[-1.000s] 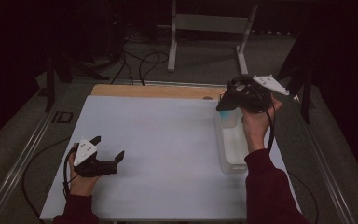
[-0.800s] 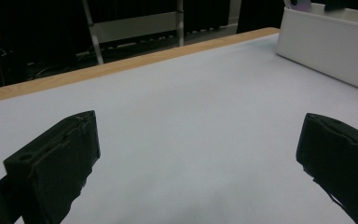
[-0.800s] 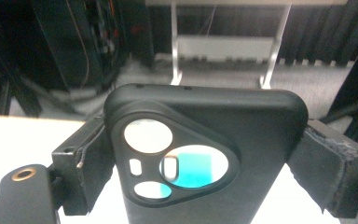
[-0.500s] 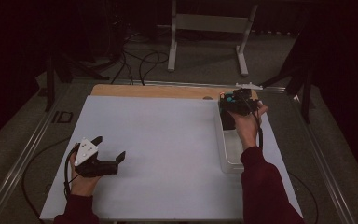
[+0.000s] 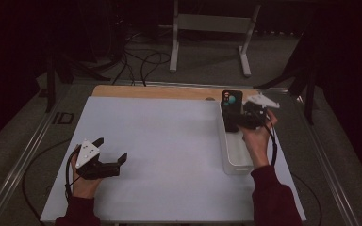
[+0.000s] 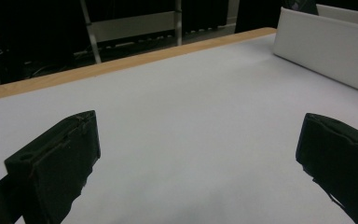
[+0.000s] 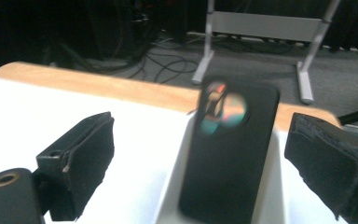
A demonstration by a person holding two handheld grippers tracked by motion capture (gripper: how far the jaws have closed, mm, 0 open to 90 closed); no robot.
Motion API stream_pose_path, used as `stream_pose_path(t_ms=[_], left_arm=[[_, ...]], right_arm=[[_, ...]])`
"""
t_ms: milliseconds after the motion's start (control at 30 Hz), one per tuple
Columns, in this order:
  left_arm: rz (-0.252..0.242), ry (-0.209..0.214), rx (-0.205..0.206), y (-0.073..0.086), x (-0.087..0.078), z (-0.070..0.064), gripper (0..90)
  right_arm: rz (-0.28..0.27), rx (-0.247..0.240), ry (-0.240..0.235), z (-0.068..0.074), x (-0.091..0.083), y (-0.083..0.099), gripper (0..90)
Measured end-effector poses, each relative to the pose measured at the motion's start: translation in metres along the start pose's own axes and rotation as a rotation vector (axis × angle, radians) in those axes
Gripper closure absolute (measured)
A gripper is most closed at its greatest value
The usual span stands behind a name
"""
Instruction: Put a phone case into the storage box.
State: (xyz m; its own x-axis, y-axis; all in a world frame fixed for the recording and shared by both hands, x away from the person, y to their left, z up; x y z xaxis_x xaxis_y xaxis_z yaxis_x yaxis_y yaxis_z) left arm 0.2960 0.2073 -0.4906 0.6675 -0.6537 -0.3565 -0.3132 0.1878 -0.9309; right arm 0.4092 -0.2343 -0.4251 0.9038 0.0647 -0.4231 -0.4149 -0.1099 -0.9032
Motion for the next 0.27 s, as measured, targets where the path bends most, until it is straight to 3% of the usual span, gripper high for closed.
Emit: stream_pose_path(t_ms=[167,233,267], left_arm=[[-0.005,0.002,0.008,-0.001,-0.002,-0.004,0.1],[-0.008,0.001,0.006,-0.001,-0.002,-0.004,0.1],[-0.012,0.0,0.004,-0.001,-0.002,-0.003,0.1]], right_arm=[[-0.084,-0.017,-0.072,0.015,-0.05,0.048,9.3],[-0.105,-0.015,-0.076,0.016,-0.056,0.054,9.4],[-0.132,-0.019,-0.096,0.019,-0.07,0.07,9.3]])
Point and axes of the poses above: each handheld gripper's, and its own axes: x roughly forward along the jaws, y roughly out of its underside, z roughly to its left, the point moved 4 cm from there along x, roughly forward along the jaws, and after that the axes turned 12 degrees about y, right-handed, at the moved point
